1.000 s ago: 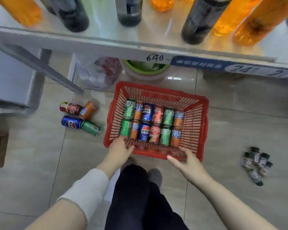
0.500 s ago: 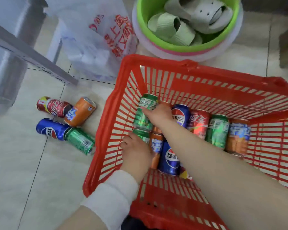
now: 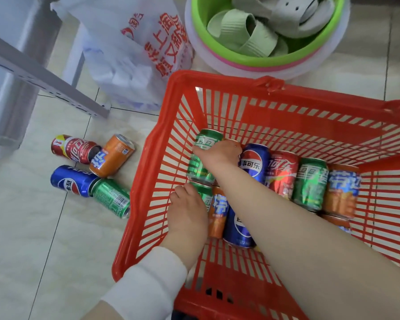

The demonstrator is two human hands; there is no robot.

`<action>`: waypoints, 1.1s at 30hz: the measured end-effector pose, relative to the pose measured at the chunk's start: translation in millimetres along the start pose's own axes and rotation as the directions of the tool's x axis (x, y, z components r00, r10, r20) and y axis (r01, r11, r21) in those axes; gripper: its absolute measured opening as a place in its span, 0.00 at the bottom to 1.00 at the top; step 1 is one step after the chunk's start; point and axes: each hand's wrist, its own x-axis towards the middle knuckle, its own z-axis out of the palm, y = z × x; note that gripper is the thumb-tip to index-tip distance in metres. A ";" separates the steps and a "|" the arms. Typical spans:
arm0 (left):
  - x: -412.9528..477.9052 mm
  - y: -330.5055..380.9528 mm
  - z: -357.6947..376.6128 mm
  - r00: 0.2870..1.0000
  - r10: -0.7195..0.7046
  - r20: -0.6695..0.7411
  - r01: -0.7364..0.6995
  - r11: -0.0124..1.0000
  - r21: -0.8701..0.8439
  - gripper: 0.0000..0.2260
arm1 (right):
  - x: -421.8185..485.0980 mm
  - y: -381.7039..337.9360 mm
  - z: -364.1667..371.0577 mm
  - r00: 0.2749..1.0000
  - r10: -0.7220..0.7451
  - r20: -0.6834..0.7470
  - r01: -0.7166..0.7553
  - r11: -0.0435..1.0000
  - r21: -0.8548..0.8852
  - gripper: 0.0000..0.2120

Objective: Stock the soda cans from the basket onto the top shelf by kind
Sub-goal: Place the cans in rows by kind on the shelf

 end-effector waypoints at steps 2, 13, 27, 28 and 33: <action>-2.0 1.3 0.2 0.998 0.061 -0.024 -0.060 0.998 0.025 0.25 | -0.1 7.3 -6.7 0.998 -0.045 0.054 0.039 0.995 0.097 0.41; -7.0 -1.4 -0.9 0.998 0.033 0.055 -0.020 0.975 -0.219 0.37 | -43.4 87.9 -107.2 0.977 -0.014 0.214 -0.108 0.829 0.548 0.15; -53.3 -23.2 -52.6 0.996 0.090 0.006 -0.066 0.769 -0.635 0.31 | -134.9 134.8 -132.8 0.996 0.012 0.094 -0.070 0.759 0.647 0.16; -67.4 -25.7 -67.4 0.996 0.091 0.010 -0.058 0.720 -0.691 0.31 | -150.6 132.7 -140.6 0.997 0.025 0.069 -0.064 0.751 0.657 0.19; -162.1 -44.4 -168.1 0.982 0.128 0.137 0.076 0.392 -0.917 0.27 | -254.7 110.3 -196.3 1.000 -0.001 -0.005 0.004 0.784 0.621 0.27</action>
